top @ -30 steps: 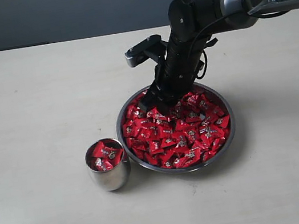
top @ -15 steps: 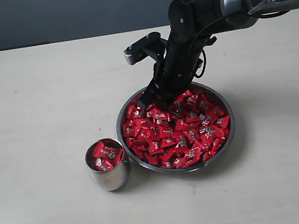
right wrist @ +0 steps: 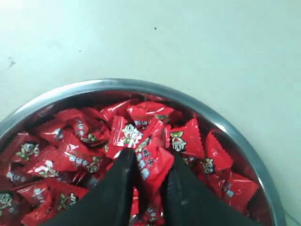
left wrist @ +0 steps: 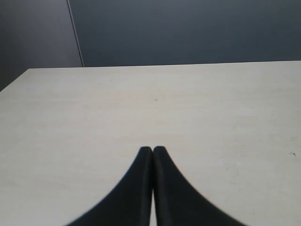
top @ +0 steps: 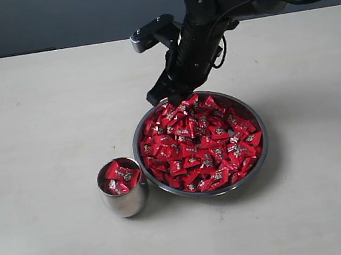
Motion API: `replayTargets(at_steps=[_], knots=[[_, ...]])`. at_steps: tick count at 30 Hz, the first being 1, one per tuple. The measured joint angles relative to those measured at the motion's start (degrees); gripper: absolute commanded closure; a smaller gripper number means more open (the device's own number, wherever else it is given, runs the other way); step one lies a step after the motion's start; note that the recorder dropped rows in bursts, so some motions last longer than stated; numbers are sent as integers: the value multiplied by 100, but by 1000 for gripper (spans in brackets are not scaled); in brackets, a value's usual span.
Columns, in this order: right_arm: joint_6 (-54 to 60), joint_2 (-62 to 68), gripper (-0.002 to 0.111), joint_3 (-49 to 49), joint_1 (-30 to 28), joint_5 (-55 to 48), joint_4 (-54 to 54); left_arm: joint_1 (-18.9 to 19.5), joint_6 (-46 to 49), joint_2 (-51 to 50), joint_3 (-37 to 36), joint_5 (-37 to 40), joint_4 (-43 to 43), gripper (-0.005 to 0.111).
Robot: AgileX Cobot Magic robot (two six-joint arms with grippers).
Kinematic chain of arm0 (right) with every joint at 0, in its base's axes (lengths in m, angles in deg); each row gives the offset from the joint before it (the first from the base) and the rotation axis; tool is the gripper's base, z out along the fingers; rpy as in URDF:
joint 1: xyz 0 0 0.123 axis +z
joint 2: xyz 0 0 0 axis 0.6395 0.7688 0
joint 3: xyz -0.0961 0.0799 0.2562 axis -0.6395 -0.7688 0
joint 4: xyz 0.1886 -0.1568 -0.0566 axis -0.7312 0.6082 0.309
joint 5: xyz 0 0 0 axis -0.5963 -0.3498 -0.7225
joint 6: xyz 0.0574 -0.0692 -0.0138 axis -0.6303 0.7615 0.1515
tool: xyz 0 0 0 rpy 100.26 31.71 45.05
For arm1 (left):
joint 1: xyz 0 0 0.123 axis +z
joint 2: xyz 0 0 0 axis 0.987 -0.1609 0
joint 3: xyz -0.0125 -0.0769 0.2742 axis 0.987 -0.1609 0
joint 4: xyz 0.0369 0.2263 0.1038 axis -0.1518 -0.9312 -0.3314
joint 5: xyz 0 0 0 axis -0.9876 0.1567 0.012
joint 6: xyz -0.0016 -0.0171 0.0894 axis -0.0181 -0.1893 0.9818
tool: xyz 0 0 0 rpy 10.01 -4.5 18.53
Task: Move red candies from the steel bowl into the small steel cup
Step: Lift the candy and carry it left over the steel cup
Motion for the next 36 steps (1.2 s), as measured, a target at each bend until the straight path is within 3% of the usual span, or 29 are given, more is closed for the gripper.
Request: replayTargets(at_steps=[12, 28, 36], knots=[[-316, 0, 109, 99, 0, -577, 234, 0, 0, 0, 0, 0, 0, 106], [937, -398, 109, 353, 3, -816, -1850, 0, 0, 0, 0, 0, 0, 106], [1497, -402, 109, 363, 699, -1207, -2019, 0, 0, 0, 0, 0, 0, 106]])
